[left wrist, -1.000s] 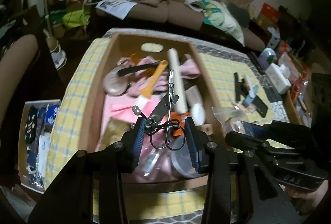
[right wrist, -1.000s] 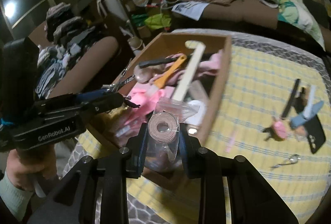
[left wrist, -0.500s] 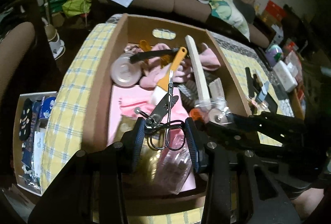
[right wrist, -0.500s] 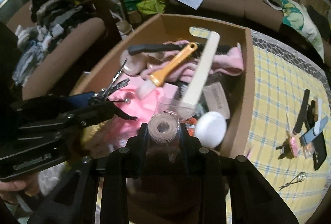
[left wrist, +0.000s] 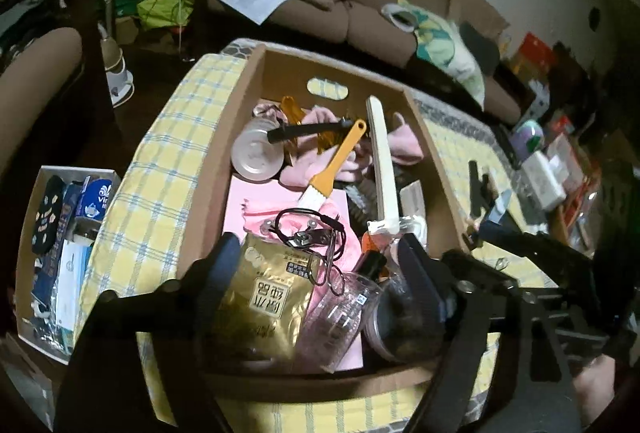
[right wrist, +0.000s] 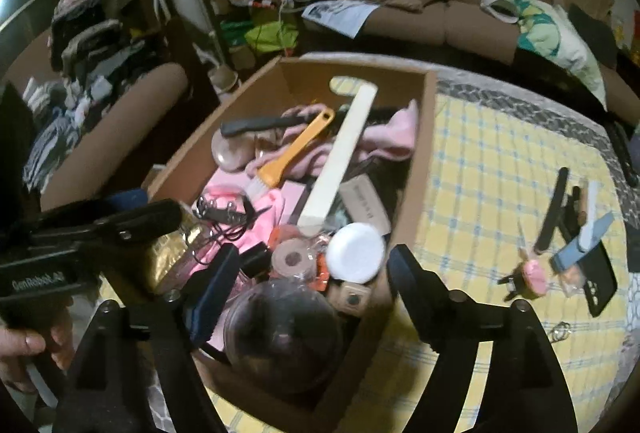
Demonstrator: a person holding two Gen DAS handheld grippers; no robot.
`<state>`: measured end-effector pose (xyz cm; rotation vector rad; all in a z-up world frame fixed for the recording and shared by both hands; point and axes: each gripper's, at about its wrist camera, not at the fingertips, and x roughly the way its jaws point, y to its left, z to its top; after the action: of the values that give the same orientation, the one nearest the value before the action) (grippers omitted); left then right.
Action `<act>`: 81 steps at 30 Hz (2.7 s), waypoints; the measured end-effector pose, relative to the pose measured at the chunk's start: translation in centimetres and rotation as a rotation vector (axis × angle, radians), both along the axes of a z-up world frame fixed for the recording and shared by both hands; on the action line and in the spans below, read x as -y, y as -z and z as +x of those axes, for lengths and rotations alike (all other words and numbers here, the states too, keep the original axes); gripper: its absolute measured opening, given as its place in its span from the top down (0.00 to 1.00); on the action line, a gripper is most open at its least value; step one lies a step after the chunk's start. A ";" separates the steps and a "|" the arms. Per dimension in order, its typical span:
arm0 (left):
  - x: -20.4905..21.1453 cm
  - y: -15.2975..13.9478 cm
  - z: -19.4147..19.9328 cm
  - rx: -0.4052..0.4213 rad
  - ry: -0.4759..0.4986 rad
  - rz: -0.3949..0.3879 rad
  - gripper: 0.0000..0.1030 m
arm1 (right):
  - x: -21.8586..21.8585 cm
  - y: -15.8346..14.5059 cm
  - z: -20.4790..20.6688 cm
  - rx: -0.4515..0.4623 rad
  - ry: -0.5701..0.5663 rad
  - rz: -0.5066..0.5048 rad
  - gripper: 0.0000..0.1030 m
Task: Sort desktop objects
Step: 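Carry the scissors with the left gripper while the right carries the tape roll into the box, then grasp the black clip with the left gripper while the right grasps the earplug case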
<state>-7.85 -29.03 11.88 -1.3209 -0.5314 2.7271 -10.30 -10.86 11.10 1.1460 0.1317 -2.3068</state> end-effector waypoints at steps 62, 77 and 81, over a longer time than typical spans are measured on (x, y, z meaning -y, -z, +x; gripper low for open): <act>-31.3 11.9 -9.7 -0.007 0.383 -0.318 0.35 | -30.5 6.7 -6.5 0.001 0.328 -0.048 0.03; -29.1 11.2 -9.9 -0.001 0.353 -0.131 0.76 | -24.4 10.1 -9.5 -0.012 0.168 0.097 0.56; -28.2 9.9 -9.1 -0.005 0.334 -0.091 0.76 | -25.6 9.5 -8.7 0.016 0.196 0.045 0.58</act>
<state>-16.94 -0.82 2.02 -1.2878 -0.1669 2.5024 -19.02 14.73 1.62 1.2490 0.0679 -2.4761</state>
